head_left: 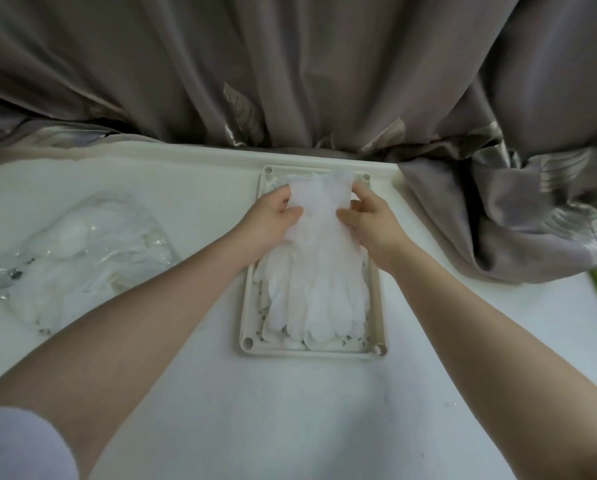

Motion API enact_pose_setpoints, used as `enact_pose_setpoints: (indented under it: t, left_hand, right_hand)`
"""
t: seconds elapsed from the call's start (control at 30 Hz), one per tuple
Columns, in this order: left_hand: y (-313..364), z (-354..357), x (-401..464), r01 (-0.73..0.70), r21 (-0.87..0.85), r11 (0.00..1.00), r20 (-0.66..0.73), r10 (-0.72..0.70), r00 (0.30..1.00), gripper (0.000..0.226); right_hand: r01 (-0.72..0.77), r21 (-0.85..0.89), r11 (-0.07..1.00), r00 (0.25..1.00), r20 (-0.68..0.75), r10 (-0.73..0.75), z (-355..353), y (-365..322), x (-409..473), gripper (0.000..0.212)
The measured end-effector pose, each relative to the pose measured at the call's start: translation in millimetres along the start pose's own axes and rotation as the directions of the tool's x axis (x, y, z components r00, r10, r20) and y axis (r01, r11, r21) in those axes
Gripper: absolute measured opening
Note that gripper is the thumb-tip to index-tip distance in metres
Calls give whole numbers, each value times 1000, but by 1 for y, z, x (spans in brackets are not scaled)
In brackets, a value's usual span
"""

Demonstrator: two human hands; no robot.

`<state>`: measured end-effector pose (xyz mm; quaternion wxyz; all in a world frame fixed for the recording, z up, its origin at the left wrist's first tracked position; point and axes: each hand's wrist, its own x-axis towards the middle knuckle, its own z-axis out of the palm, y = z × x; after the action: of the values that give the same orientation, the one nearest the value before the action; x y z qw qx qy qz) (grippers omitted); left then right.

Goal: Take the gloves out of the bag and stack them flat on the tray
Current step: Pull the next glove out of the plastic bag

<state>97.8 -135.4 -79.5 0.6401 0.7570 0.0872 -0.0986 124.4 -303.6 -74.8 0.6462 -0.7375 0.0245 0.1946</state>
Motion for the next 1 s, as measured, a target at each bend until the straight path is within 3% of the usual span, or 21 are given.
enact_pose_setpoints:
  t: [0.17, 0.27, 0.37, 0.43, 0.47, 0.53, 0.57, 0.67, 0.77, 0.87, 0.93, 1.0]
  left_hand:
    - [0, -3, 11, -46, 25, 999, 33, 45, 998, 37]
    - [-2, -6, 11, -26, 351, 936, -30, 39, 999, 53]
    - [-10, -10, -7, -140, 643, 753, -111, 273, 956, 65]
    - [-17, -9, -23, -333, 772, 542, 34, 488, 872, 61]
    - [-21, -8, -28, -429, 791, 435, 171, 516, 839, 61]
    - [-27, -2, -36, -517, 799, 306, 419, 333, 845, 72]
    - [-30, 0, -39, -497, 833, 241, 461, 191, 866, 78]
    - [-41, -3, -42, -353, 934, 57, 355, -34, 934, 101]
    - [-42, -15, -46, -230, 973, 21, 230, -71, 970, 114]
    - [-32, -24, -58, -232, 970, 71, 234, -24, 972, 102]
    - [-23, -36, -74, -237, 954, 186, 215, 132, 968, 82]
    - [-21, -53, -84, -279, 915, 290, 178, 332, 926, 60]
  right_hand:
    - [-14, -158, 987, 995, -99, -1, -3, 14, 7, 61]
    - [-69, -185, 980, 990, -135, 44, -3, 17, 9, 64]
    - [-23, -462, 886, 979, -192, -75, -2, 20, -1, 70]
    - [152, -662, 734, 961, -73, -266, 3, 23, -20, 75]
    - [243, -730, 639, 948, 38, -316, 8, 28, -30, 80]
    - [356, -813, 462, 929, 253, -271, 18, 40, -44, 95]
    - [370, -847, 382, 928, 314, -201, 21, 45, -50, 100]
    - [310, -925, 218, 949, 316, -11, 23, 59, -63, 108]
    - [187, -958, 218, 971, 213, 105, 15, 56, -71, 126]
    - [99, -971, 215, 974, 139, 181, 11, 42, -76, 127]
    - [94, -949, 302, 991, 118, 60, 24, 26, -82, 104]
    - [179, -899, 400, 979, 121, -167, 41, 10, -85, 73]
